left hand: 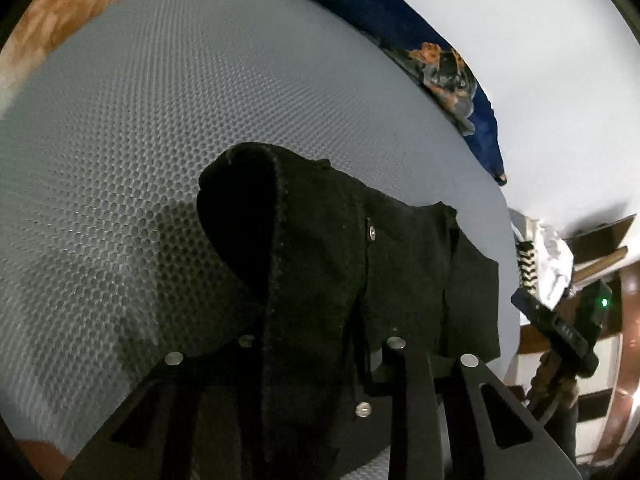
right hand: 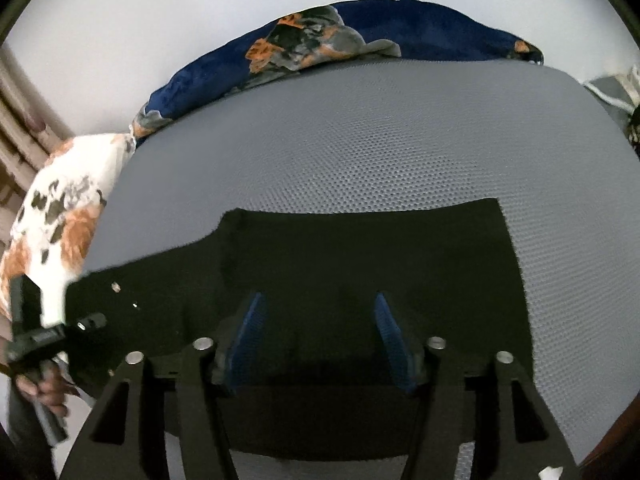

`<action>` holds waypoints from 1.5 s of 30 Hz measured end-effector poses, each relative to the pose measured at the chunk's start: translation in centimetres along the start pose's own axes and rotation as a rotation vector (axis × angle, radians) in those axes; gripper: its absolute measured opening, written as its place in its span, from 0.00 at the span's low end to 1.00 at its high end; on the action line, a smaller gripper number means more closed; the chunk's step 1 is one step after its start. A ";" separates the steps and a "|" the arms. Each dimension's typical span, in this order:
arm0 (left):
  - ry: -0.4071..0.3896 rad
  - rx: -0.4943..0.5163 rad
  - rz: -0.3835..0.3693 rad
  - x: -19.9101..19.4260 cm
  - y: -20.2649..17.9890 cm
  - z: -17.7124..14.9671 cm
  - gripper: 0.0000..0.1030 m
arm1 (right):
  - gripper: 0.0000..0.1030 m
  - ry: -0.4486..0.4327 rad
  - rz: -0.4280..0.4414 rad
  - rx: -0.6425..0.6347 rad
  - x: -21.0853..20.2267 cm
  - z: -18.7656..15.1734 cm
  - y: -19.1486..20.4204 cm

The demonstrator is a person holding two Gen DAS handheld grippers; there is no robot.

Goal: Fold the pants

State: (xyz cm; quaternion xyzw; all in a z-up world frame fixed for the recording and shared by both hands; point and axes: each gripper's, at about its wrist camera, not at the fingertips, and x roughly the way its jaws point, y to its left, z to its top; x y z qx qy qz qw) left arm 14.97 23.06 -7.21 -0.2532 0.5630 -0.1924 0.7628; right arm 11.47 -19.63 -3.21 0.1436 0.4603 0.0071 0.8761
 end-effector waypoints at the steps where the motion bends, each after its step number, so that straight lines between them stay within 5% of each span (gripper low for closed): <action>1: -0.005 -0.006 0.009 -0.3 -0.7 -0.1 0.25 | 0.57 -0.007 -0.001 -0.014 -0.2 -0.2 -0.1; 10: -0.060 -0.065 -0.011 -1.5 -6.8 -0.6 0.24 | 0.66 -0.049 -0.027 -0.061 -1.9 -0.9 -2.3; 23: -0.077 -0.057 -0.084 -0.3 -15.2 -1.2 0.24 | 0.66 -0.073 -0.029 0.028 -3.1 -1.1 -8.3; 34: 0.016 0.032 -0.145 6.3 -23.4 -1.7 0.24 | 0.66 -0.126 -0.062 0.090 -4.0 -1.6 -12.2; 45: 0.055 0.126 -0.075 13.0 -25.5 -2.4 0.25 | 0.66 -0.153 -0.039 0.190 -4.1 -2.0 -15.6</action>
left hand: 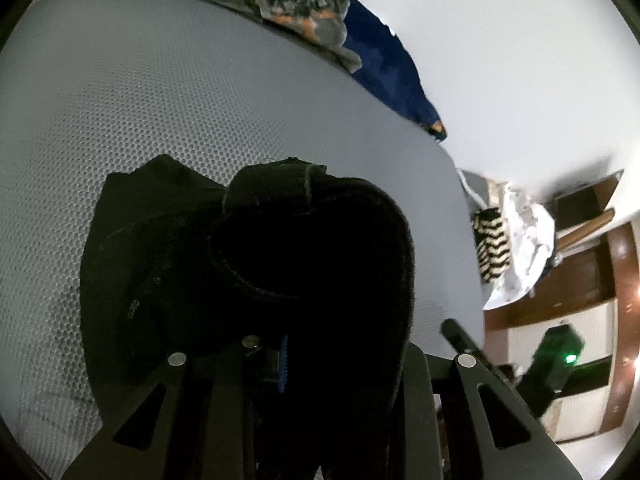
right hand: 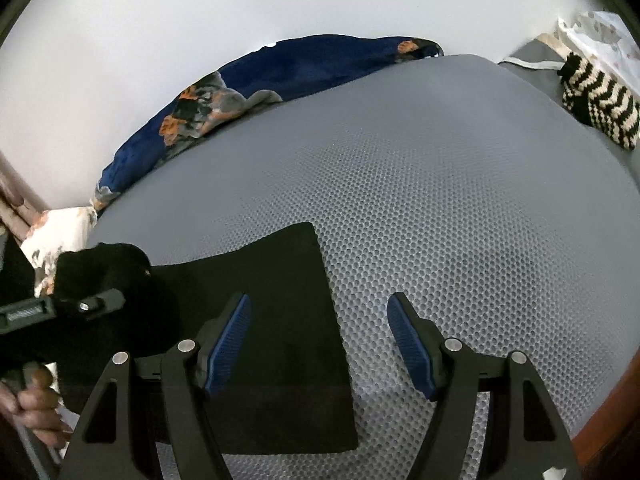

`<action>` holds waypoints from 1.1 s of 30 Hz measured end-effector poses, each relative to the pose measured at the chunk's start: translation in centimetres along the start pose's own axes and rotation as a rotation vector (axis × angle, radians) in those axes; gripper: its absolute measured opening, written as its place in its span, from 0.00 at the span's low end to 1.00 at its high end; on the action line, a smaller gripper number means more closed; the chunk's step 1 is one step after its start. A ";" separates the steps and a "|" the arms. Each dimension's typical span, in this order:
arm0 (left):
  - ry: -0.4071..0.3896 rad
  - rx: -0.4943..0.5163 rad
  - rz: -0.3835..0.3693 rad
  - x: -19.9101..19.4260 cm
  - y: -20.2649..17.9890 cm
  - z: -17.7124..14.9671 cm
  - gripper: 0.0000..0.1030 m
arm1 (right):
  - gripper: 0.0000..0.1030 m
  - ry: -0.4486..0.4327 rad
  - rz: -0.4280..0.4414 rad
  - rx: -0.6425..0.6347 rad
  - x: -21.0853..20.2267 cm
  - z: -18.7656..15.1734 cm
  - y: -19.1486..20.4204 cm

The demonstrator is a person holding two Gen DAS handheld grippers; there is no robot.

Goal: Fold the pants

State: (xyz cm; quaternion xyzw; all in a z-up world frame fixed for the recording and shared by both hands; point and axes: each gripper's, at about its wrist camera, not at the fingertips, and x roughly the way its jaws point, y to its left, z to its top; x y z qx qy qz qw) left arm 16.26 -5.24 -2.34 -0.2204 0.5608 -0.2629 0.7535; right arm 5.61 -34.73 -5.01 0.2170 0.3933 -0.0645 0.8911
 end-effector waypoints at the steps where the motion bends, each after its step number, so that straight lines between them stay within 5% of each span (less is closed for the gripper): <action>1: 0.001 0.006 0.007 0.3 -0.1 -0.1 0.25 | 0.66 0.001 0.000 -0.002 0.0 0.0 0.1; 10: 0.007 0.072 0.067 1.2 -1.7 -0.6 0.30 | 0.66 0.001 0.012 -0.011 0.0 -0.1 0.3; 15: 0.008 0.083 0.017 0.7 -2.1 -0.9 0.57 | 0.66 0.005 0.013 -0.015 -0.1 -0.2 0.4; 21: -0.035 0.124 -0.011 -1.1 -2.9 -1.5 0.65 | 0.66 0.005 0.009 -0.031 -0.1 -0.3 0.8; 33: -0.178 0.082 0.232 -6.5 4.1 -3.0 0.66 | 0.66 0.040 0.072 -0.068 0.5 -0.6 2.0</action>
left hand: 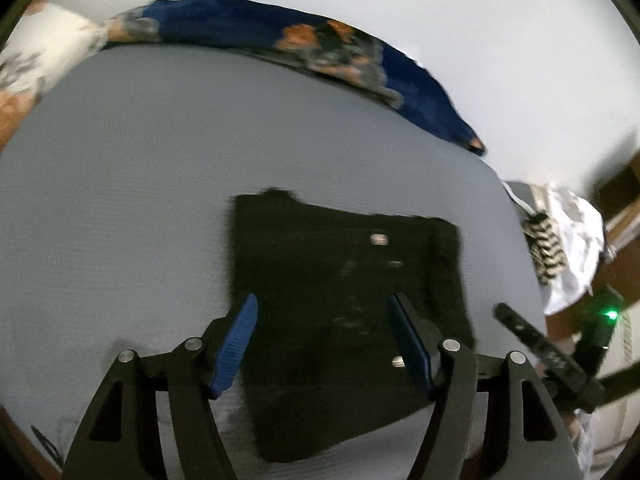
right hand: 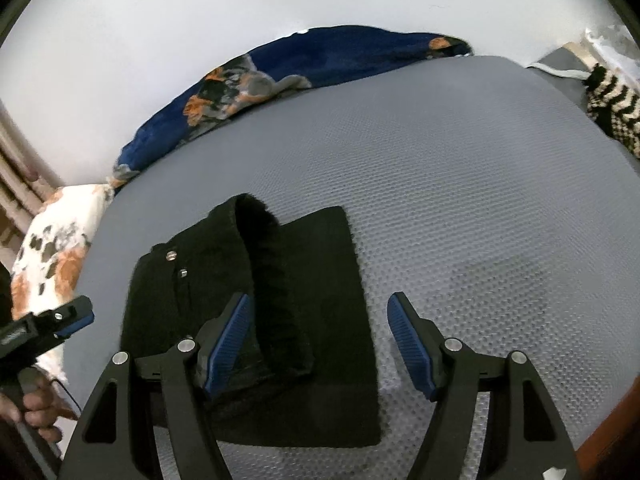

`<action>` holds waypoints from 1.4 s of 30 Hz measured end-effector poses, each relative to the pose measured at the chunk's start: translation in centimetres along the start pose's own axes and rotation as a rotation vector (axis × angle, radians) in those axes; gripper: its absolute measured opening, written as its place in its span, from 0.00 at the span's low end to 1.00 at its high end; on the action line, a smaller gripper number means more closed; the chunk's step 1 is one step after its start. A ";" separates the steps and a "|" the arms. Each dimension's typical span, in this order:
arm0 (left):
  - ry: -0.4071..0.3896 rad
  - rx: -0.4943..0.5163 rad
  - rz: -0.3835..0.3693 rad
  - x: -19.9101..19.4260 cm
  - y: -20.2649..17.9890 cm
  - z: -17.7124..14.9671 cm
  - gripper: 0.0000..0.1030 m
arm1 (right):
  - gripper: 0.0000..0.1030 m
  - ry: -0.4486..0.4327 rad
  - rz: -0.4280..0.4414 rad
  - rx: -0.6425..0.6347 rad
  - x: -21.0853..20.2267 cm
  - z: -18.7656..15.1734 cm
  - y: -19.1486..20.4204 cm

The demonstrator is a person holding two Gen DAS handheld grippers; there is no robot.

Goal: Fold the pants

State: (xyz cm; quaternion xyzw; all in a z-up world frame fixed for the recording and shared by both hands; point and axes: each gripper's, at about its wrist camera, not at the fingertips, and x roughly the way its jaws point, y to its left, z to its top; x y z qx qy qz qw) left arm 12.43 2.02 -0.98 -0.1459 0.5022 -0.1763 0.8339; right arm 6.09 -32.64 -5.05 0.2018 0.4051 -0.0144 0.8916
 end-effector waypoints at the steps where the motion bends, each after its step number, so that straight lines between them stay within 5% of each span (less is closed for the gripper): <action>1: -0.008 -0.007 0.016 -0.2 0.7 -0.2 0.66 | 0.66 0.008 0.030 0.008 0.1 0.1 0.0; 6: -0.014 -0.051 0.089 -0.7 4.0 -1.0 0.66 | 0.66 0.075 0.167 0.024 0.8 0.6 0.2; 13: 0.028 -0.091 0.088 0.4 5.9 -2.1 0.66 | 0.66 0.237 0.286 -0.048 4.4 2.5 1.0; 20: 0.050 -0.091 0.070 0.9 6.1 -2.4 0.66 | 0.67 0.355 0.404 0.010 8.9 4.2 -0.6; 33: 0.101 -0.111 0.084 2.4 6.1 -2.7 0.66 | 0.55 0.392 0.614 0.058 13.8 6.2 -0.5; 36: 0.105 -0.118 0.086 2.6 6.2 -2.6 0.66 | 0.48 0.382 0.619 0.061 14.0 6.4 -0.1; 38: 0.105 -0.117 0.081 2.8 6.0 -2.5 0.66 | 0.26 0.375 0.608 0.065 13.7 6.2 0.1; 42: 0.100 -0.108 0.079 3.1 5.7 -2.2 0.66 | 0.16 0.326 0.555 0.055 11.9 5.7 1.0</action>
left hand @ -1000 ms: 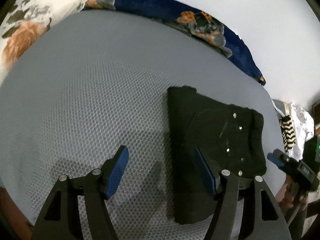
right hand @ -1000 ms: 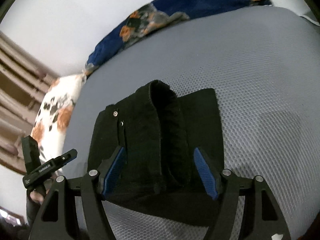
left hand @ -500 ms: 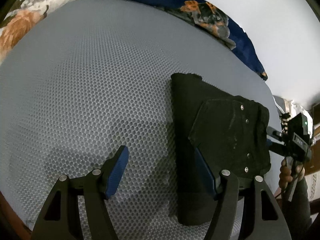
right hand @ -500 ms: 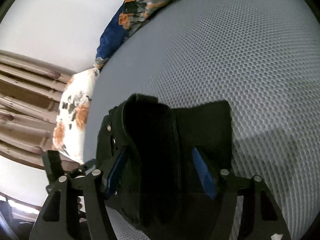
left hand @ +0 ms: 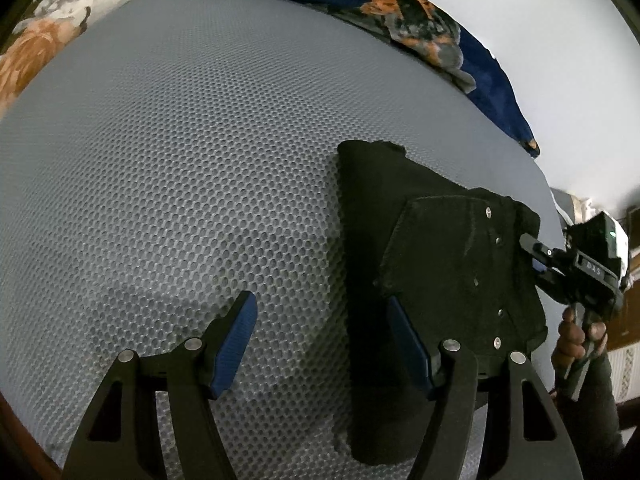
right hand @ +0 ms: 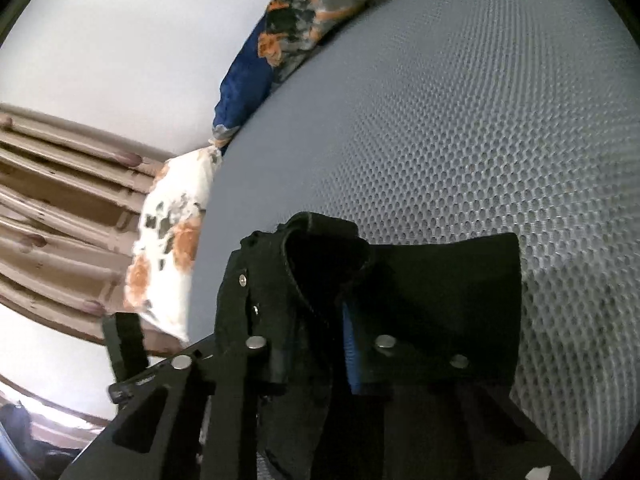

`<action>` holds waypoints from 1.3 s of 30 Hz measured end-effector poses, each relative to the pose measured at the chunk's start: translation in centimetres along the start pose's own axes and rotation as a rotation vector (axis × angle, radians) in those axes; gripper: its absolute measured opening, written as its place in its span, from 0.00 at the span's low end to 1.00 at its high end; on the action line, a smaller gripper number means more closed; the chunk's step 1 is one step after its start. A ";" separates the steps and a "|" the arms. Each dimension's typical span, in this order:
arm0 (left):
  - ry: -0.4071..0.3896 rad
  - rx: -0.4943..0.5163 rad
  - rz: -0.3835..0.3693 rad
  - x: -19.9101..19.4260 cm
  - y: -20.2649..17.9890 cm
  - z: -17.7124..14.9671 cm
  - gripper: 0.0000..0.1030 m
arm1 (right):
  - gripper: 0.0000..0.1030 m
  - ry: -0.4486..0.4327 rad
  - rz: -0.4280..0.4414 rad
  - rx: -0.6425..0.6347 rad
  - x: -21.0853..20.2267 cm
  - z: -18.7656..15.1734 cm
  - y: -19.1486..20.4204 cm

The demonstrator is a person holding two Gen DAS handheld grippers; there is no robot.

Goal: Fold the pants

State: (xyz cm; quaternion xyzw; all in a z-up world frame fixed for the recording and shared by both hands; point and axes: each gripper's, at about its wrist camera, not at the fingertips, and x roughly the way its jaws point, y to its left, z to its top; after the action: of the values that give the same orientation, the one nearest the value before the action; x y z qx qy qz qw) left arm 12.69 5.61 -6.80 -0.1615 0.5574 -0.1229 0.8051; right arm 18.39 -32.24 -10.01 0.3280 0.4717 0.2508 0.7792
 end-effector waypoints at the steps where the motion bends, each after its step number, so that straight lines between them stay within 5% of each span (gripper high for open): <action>1: -0.003 0.003 -0.004 0.0 -0.2 0.1 0.66 | 0.13 -0.023 -0.019 -0.011 -0.5 -0.3 0.9; 10: -0.021 0.054 -0.021 -0.3 -2.2 1.1 0.66 | 0.10 -0.149 -0.093 0.012 -5.4 -2.5 5.9; 15: -0.038 0.098 -0.026 -0.5 -3.5 1.0 0.66 | 0.10 -0.209 -0.142 0.083 -8.0 -3.8 3.5; 20: -0.036 0.121 -0.007 0.8 -4.4 0.8 0.66 | 0.12 -0.174 -0.243 0.193 -6.4 -4.7 -2.2; 23: -0.017 0.152 0.038 2.2 -4.9 0.6 0.66 | 0.19 -0.181 -0.230 0.232 -6.2 -4.8 -3.5; 26: 0.002 0.192 0.081 3.8 -5.1 0.2 0.66 | 0.26 -0.185 -0.273 0.198 -6.4 -5.0 -3.1; 39: 0.012 0.247 0.089 2.8 -6.0 -2.2 0.66 | 0.27 -0.174 -0.330 0.120 -8.4 -9.7 0.0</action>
State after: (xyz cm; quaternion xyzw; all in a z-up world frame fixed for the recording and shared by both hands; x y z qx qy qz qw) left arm 11.51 -1.23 -7.51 -0.0354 0.5493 -0.1556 0.8202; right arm 6.05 -35.47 -8.52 0.3126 0.4640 0.0618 0.8265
